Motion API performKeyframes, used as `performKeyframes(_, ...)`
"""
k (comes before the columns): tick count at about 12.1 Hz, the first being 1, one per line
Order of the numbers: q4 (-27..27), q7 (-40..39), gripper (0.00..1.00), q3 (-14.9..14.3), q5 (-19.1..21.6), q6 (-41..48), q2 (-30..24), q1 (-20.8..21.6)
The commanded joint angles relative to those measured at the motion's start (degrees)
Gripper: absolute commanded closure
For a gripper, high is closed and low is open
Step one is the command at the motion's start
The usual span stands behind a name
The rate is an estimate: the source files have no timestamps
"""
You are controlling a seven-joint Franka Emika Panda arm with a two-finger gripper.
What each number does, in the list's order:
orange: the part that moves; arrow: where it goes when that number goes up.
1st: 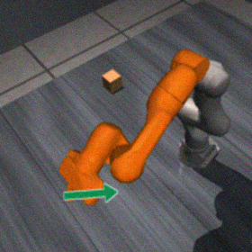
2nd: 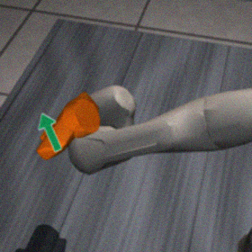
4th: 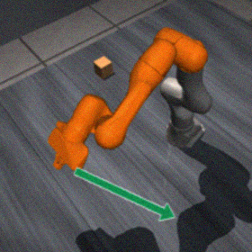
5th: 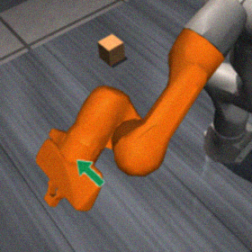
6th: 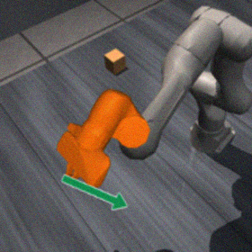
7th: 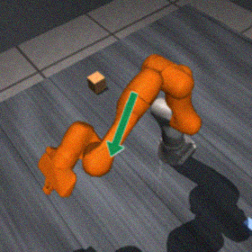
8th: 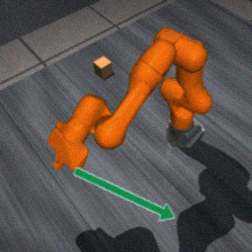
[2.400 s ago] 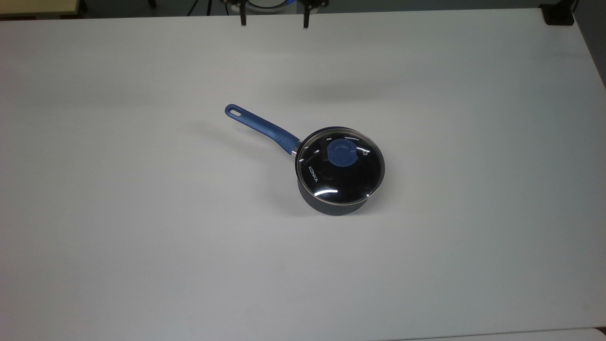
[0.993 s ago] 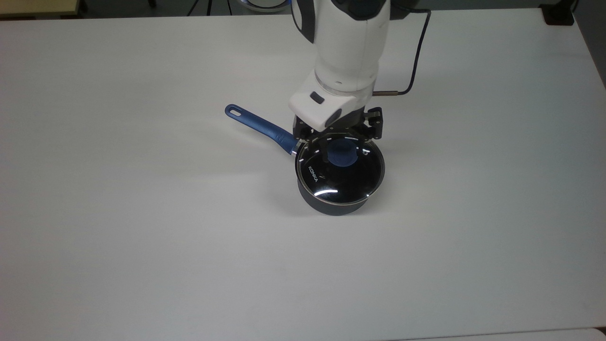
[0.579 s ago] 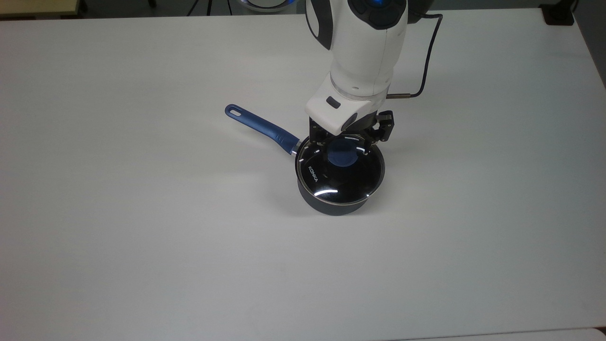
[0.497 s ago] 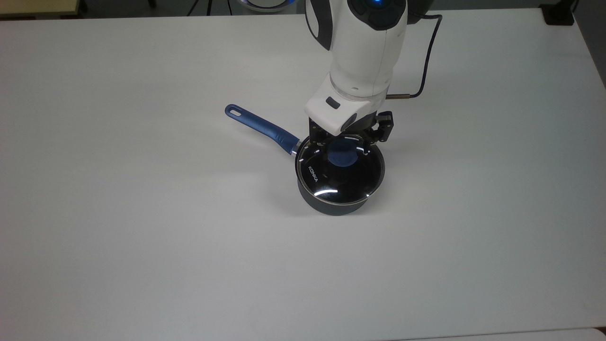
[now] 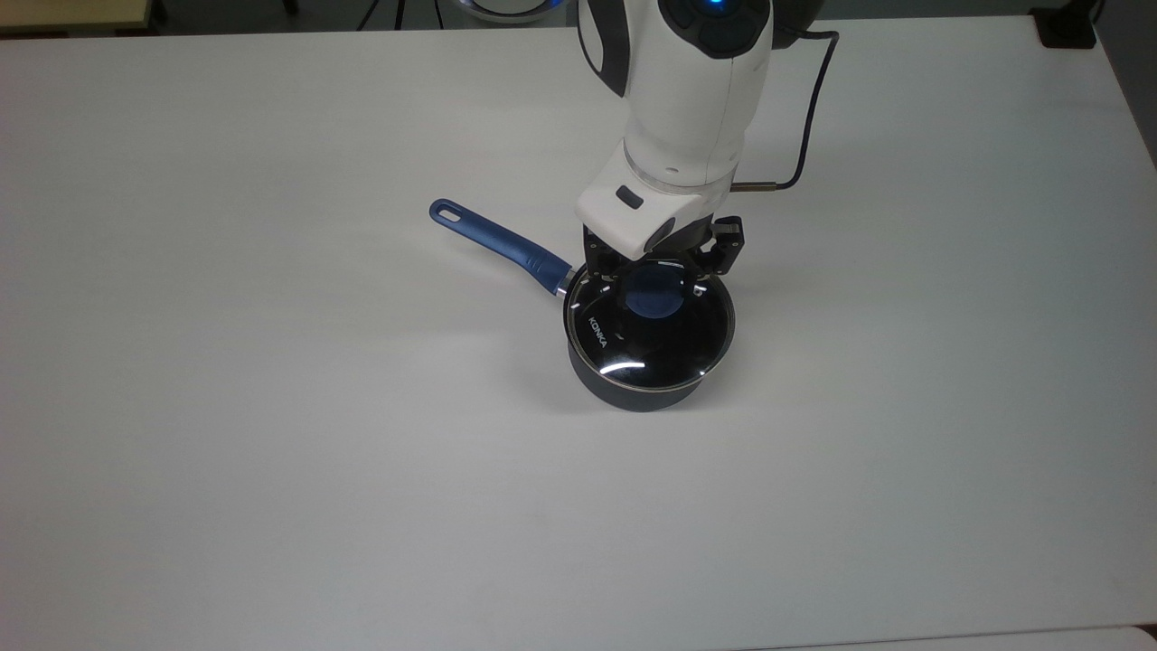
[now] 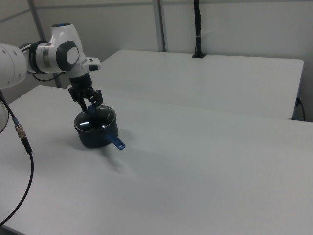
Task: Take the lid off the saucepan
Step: 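Close the gripper on the blue knob of the glass lid, then lift the glass lid off the saucepan and carry it beside the handle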
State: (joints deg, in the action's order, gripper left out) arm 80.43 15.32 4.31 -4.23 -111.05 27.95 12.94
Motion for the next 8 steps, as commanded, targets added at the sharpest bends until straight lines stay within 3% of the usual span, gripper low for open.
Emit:
performKeyframes(1,0.08,1.29,0.57,-0.26,-1.13,-1.98,0.44,0.42)
performKeyframes(3,-0.18,1.47,0.68,-0.26,-1.05,-1.89,0.36,0.42)
performKeyframes(8,-0.36,0.25,0.70,-0.70,-0.43,-1.19,-4.38,-1.76)
